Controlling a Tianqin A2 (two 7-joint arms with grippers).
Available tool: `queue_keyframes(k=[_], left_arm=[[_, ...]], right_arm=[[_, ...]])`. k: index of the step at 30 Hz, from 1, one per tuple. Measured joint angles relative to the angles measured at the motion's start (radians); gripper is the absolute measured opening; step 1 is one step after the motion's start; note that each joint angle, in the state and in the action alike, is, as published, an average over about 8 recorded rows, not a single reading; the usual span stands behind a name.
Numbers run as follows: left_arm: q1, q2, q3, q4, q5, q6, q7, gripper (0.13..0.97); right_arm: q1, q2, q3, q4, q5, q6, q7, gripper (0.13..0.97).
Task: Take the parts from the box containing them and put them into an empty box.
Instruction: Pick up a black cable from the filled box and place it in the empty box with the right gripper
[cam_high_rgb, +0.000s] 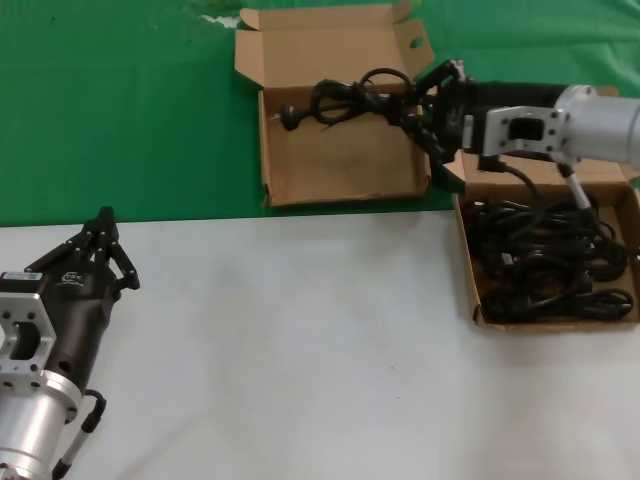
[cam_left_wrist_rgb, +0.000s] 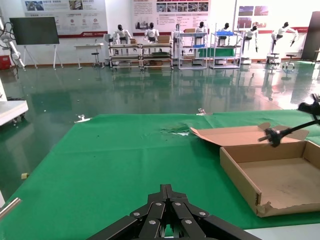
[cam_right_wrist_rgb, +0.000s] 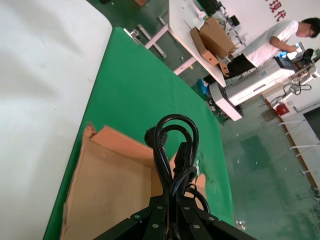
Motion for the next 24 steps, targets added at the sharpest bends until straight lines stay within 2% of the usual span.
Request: queue_keyframes(k=[14, 18, 24], left_arm=[[0.000, 0.000, 0.000, 0.000, 0.000, 0.000, 0.000, 0.139], [0.000, 0.000, 0.000, 0.000, 0.000, 0.000, 0.000, 0.139], [0.000, 0.000, 0.000, 0.000, 0.000, 0.000, 0.000, 0.139]], right_arm=[[0.166, -0.200, 0.069, -0.467, 0.045, 0.077, -0.344, 0.147], [0.188, -0.233, 0.088, -0.547, 0.051, 0.124, -0.413, 0.147], [0.192, -0.259, 0.104, -0.596, 0.049, 0.187, -0.468, 0.147]])
